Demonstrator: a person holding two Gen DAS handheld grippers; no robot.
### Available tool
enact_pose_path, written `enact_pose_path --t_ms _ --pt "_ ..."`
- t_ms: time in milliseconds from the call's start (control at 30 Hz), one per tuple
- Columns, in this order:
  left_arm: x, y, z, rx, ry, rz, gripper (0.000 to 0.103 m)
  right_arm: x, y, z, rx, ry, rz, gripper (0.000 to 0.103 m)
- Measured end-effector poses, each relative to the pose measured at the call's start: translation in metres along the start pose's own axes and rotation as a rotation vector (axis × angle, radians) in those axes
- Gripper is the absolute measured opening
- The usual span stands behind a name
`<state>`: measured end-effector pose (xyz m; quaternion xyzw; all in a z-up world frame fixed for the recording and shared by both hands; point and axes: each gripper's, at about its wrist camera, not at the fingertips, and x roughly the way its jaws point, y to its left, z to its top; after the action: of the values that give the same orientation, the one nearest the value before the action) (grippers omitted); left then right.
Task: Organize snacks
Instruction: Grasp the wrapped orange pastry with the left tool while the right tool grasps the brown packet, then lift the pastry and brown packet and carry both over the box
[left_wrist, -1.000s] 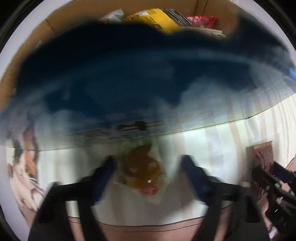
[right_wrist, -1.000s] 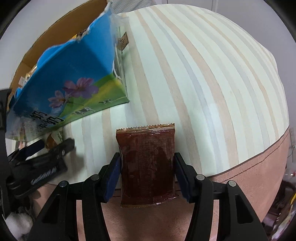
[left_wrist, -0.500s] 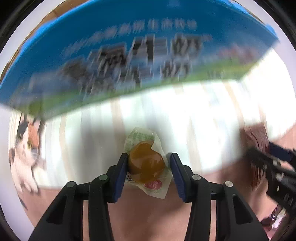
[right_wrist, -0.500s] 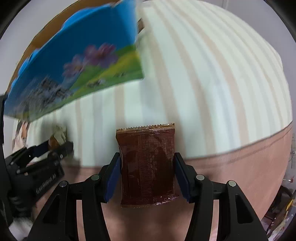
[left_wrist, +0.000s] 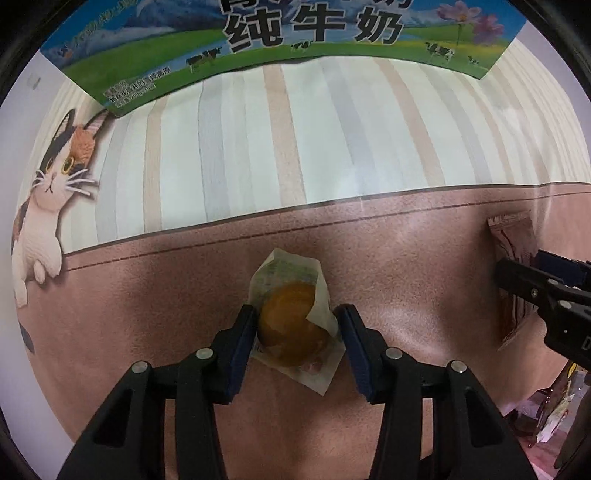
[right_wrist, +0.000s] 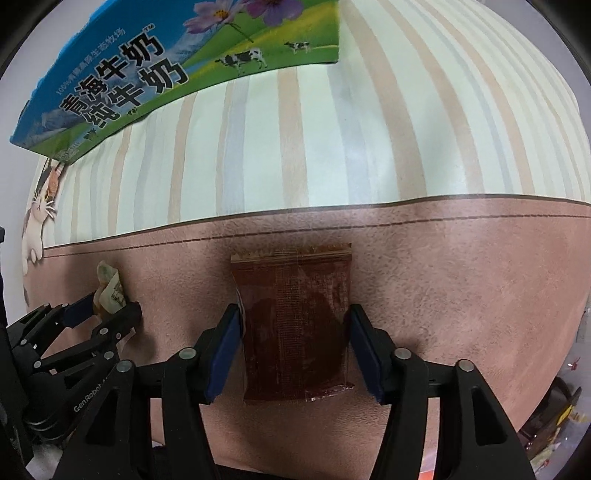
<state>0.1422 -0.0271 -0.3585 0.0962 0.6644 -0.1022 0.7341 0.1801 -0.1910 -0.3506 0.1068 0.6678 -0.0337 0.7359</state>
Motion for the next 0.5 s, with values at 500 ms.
enact_pose_path --t_ms 500 --pt "0.013 0.007 0.011 -0.019 0.015 -0.016 0.050 0.015 0.026 -0.007 -0.074 0.003 -0.060 0.060"
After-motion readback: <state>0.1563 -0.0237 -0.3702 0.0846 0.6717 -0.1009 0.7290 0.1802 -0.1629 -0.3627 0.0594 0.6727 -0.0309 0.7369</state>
